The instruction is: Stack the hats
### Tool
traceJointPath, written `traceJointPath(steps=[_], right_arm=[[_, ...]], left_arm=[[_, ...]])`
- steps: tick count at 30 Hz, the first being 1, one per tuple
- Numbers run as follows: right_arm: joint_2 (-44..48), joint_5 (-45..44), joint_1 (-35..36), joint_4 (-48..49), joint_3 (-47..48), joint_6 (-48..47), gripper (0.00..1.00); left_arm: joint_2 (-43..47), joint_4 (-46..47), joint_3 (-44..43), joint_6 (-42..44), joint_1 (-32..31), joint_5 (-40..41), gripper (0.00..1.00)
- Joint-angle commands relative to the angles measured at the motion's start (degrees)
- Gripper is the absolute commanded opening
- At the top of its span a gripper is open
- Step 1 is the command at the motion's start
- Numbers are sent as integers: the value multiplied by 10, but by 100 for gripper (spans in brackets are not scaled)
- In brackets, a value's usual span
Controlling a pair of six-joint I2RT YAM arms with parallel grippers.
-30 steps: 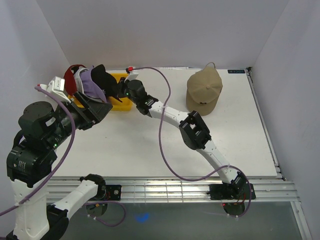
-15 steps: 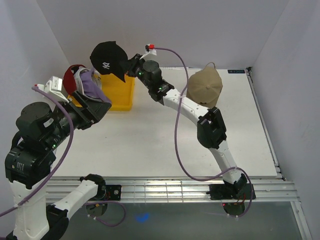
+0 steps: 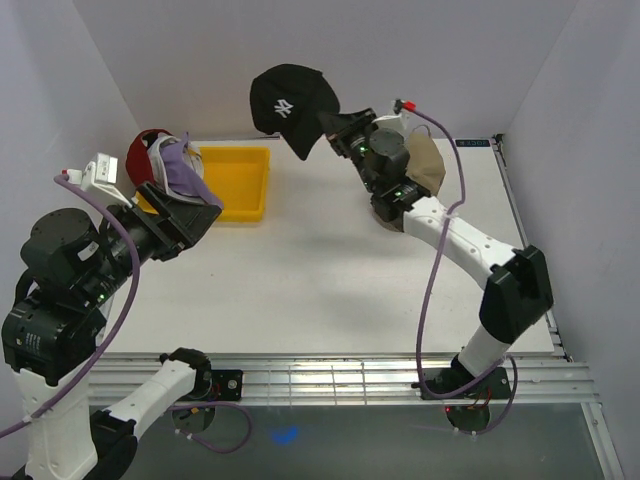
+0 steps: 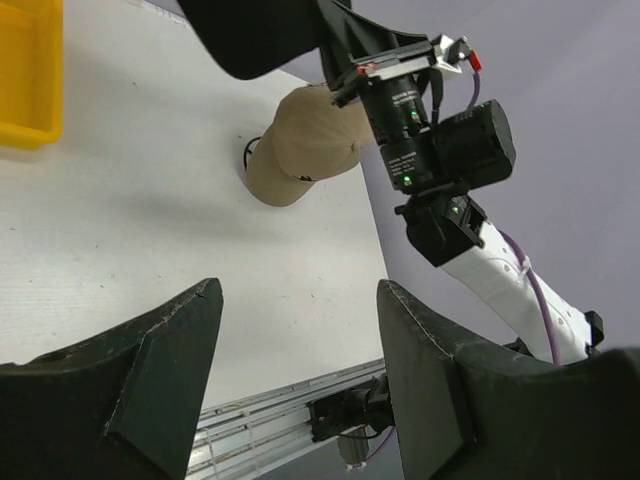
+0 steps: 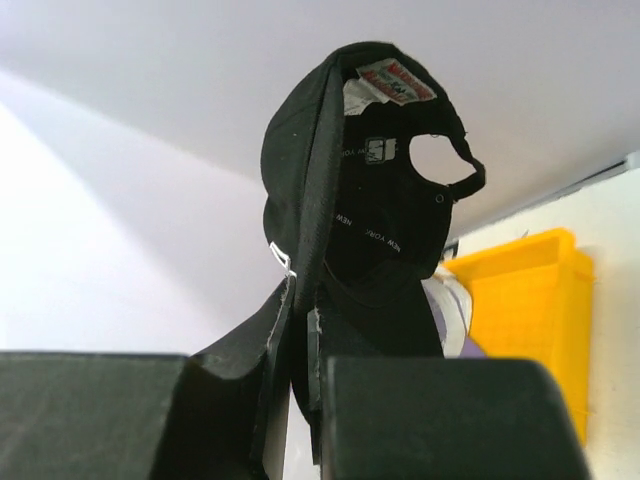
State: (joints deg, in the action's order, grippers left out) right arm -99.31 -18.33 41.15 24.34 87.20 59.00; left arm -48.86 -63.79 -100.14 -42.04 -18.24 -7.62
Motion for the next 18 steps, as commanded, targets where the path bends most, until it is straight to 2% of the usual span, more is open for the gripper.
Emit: traceJointPath(steps=[1, 2, 8, 12, 18], right_arm=[[106, -57, -45, 95, -82, 111, 8], [125, -69, -53, 106, -137, 123, 8], [274, -127, -99, 128, -324, 226, 8], [357, -164, -123, 124, -401, 276, 8], [427, -206, -143, 147, -483, 325, 8]], left_arm=[[4, 14, 0, -1, -1, -23, 73], [5, 15, 3, -1, -2, -26, 74], [12, 38, 39, -11, -1, -68, 74], [13, 49, 54, -16, -1, -88, 73], [11, 52, 63, -16, -1, -102, 73]])
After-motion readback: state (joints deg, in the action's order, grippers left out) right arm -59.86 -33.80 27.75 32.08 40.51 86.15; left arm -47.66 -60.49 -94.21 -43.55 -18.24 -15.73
